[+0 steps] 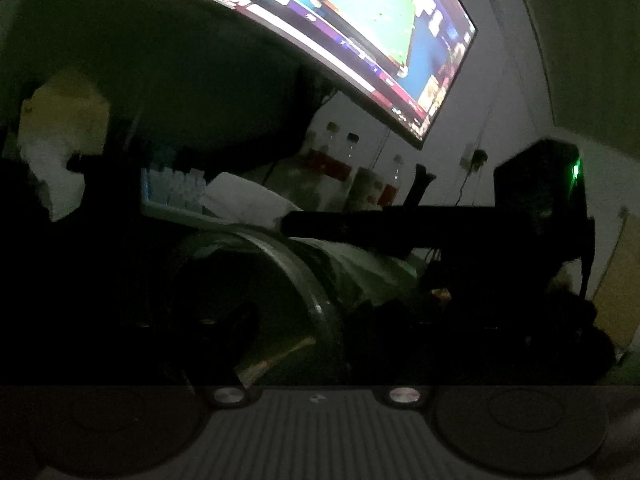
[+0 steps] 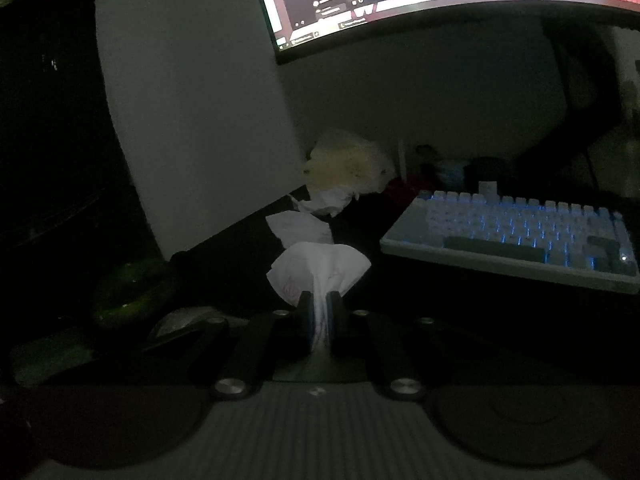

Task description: Clean container

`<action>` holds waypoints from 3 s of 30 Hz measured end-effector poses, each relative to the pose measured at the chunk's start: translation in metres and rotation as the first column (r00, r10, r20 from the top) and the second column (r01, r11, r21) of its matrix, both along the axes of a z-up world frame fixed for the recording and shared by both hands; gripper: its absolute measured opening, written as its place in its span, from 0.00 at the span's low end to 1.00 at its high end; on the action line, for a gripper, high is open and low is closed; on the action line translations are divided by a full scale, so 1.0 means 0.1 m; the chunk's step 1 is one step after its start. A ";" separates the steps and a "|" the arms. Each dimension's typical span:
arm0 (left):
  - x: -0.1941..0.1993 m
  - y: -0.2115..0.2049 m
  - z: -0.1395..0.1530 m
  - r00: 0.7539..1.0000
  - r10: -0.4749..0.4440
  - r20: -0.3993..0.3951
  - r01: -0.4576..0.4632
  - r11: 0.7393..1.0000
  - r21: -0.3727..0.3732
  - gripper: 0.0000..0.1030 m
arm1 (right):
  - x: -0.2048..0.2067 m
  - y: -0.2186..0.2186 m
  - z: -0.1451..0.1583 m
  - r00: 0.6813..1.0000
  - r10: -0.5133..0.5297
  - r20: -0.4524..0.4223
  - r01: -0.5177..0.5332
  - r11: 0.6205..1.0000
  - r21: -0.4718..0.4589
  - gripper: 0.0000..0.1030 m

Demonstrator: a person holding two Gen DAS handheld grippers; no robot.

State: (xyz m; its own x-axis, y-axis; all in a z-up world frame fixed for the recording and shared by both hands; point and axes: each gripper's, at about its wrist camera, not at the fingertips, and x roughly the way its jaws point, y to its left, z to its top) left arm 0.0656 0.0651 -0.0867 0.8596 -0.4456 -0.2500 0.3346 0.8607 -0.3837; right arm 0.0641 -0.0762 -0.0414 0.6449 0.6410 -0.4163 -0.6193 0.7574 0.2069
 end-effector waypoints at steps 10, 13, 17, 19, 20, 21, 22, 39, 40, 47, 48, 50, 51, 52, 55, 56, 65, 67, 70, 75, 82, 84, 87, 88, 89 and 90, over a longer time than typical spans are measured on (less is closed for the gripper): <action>0.06 -0.20 -0.19 0.997 -0.071 -0.003 0.071 0.995 0.073 0.41 | -0.06 0.06 0.02 1.000 0.004 0.023 -0.003 0.999 -0.045 0.09; 0.05 -0.30 -0.22 0.999 -0.052 0.017 0.050 0.994 0.096 0.32 | -0.17 0.10 0.03 0.998 0.044 0.055 -0.042 0.998 -0.043 0.09; 0.04 -0.43 -0.18 0.998 0.026 0.058 -0.031 0.995 0.098 0.18 | -0.12 0.02 0.00 0.997 -0.026 0.074 0.030 0.999 -0.045 0.09; 0.05 -0.49 -0.17 0.994 0.071 0.078 -0.078 0.993 0.093 0.12 | -0.06 -0.02 -0.01 0.991 -0.095 0.097 0.102 0.992 -0.071 0.09; 0.07 -0.51 -0.17 0.993 0.091 0.077 -0.097 0.992 0.086 0.12 | -0.06 -0.03 -0.01 0.987 -0.120 0.108 0.129 0.988 -0.083 0.09; 0.08 -0.54 -0.17 0.991 0.109 0.075 -0.115 0.990 0.082 0.12 | -0.06 -0.02 -0.01 0.984 -0.132 0.117 0.142 0.986 -0.090 0.09; 0.10 -0.57 -0.17 0.990 0.124 0.072 -0.130 0.988 0.082 0.11 | -0.08 -0.01 0.00 0.987 -0.110 0.117 0.120 0.989 -0.083 0.09; 0.02 -0.63 -0.18 0.995 0.098 0.012 -0.098 0.968 0.231 0.22 | -0.13 0.05 0.04 0.996 0.049 0.068 -0.046 0.998 -0.043 0.09; 0.01 -0.63 -0.18 0.995 0.097 0.013 -0.097 0.969 0.229 0.22 | -0.13 0.04 0.04 0.997 0.048 0.068 -0.045 0.998 -0.041 0.09; -0.01 -0.57 -0.20 0.996 0.092 0.006 -0.091 0.975 0.202 0.22 | -0.03 -0.03 0.03 0.993 -0.085 0.079 0.092 0.992 -0.086 0.09; -0.01 -0.56 -0.21 0.996 0.091 0.003 -0.090 0.977 0.195 0.22 | -0.04 -0.02 0.04 0.993 -0.084 0.082 0.091 0.992 -0.089 0.09; -0.02 -0.54 -0.21 0.996 0.090 -0.001 -0.088 0.979 0.182 0.22 | -0.11 0.02 0.04 0.994 -0.046 0.097 0.054 0.995 -0.081 0.09; -0.02 -0.54 -0.22 0.996 0.090 -0.002 -0.088 0.980 0.179 0.22 | -0.14 0.04 0.04 0.995 -0.011 0.100 0.018 0.998 -0.068 0.09; -0.02 -0.54 -0.22 0.996 0.091 -0.001 -0.089 0.979 0.183 0.22 | -0.16 0.05 0.04 0.995 0.018 0.099 -0.012 0.998 -0.054 0.09; -0.04 -0.53 -0.25 0.996 0.090 0.002 -0.089 0.979 0.185 0.22 | -0.14 0.01 0.04 0.996 0.038 0.076 -0.037 0.999 -0.024 0.09; -0.05 -0.52 -0.25 0.996 0.091 0.001 -0.089 0.979 0.181 0.22 | -0.12 -0.02 0.04 0.997 0.018 0.074 -0.017 1.000 -0.027 0.09; 0.02 -0.56 -0.19 0.995 0.097 -0.023 -0.092 0.980 0.177 0.22 | -0.12 -0.01 0.06 0.996 -0.012 0.083 0.017 0.999 -0.049 0.10; -0.01 -0.58 -0.17 0.994 0.105 -0.029 -0.098 0.976 0.192 0.22 | -0.17 -0.01 0.05 0.995 0.054 0.089 -0.051 0.998 -0.031 0.10; -0.05 -0.58 -0.16 0.995 0.097 -0.017 -0.092 0.974 0.209 0.22 | -0.14 -0.10 0.04 0.996 0.028 0.087 -0.026 0.999 -0.021 0.09; -0.11 -0.51 -0.13 0.992 0.105 0.067 -0.111 0.989 0.098 0.04 | 0.10 -0.36 0.05 0.988 -0.150 0.029 0.150 0.989 0.009 0.08; -0.01 -0.29 0.00 0.997 0.054 0.054 -0.046 0.989 -0.142 0.06 | -0.03 -0.50 0.19 0.993 -0.115 0.039 0.111 0.991 0.079 0.08; -0.06 -0.36 0.01 0.993 0.075 0.090 -0.069 0.995 -0.070 0.11 | -0.06 -0.44 0.20 0.995 -0.094 0.042 0.091 0.993 0.073 0.08; -0.10 -0.47 0.02 0.991 0.086 0.107 -0.091 0.995 0.042 0.23 | -0.05 -0.29 0.13 0.998 -0.066 0.018 0.065 0.998 0.016 0.08; -0.11 -0.51 0.02 0.990 0.083 0.110 -0.092 0.993 0.080 0.25 | -0.04 -0.25 0.09 0.998 -0.058 0.014 0.058 0.998 0.002 0.09; -0.12 -0.55 0.01 0.990 0.084 0.114 -0.097 0.989 0.115 0.26 | -0.06 -0.23 0.08 0.998 -0.063 0.025 0.063 0.998 -0.004 0.09; -0.12 -0.58 -0.01 0.990 0.083 0.110 -0.099 0.984 0.148 0.26 | -0.07 -0.20 0.07 0.997 -0.067 0.035 0.067 0.998 -0.010 0.09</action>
